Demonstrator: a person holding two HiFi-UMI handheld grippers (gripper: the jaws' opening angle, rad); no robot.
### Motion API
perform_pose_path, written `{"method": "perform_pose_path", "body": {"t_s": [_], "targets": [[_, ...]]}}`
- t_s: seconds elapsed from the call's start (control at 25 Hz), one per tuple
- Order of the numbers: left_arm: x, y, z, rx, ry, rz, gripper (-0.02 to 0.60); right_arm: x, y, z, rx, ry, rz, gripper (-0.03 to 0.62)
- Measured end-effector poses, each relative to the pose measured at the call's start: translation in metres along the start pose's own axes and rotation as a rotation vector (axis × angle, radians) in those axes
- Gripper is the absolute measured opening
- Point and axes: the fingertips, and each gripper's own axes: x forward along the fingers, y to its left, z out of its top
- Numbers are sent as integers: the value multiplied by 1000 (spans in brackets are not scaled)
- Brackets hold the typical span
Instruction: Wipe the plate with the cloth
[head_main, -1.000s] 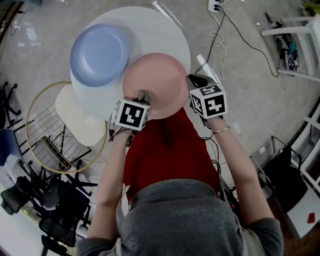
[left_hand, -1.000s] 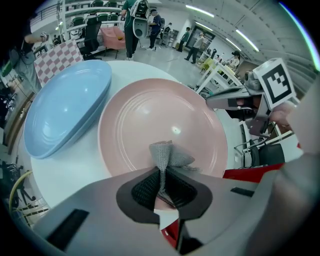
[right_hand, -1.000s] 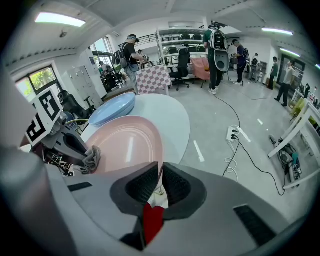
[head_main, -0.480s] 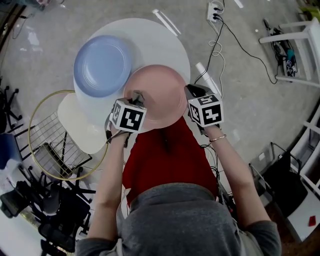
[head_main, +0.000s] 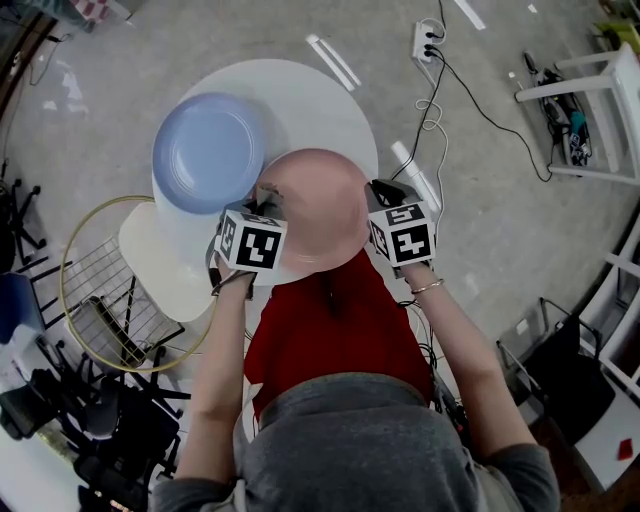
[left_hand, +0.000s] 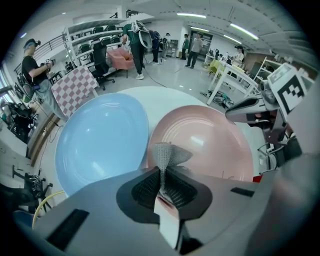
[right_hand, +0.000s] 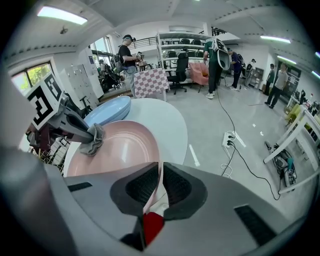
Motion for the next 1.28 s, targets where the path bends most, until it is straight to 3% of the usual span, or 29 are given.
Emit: {"method": "perform_pose_path", "body": {"t_s": [0.4,0.84,1.28], "targets": [[-19,9,30,-75,-163,23,37,4,-6,16,-74,-75,-54,44],[-42,5,73,-175,-385,-5,37,-27,-10,53,-11,-335,-18,44],[-82,-12,103,-161,-549,14,37,-98,4,102,73,-574,83,44]]}}
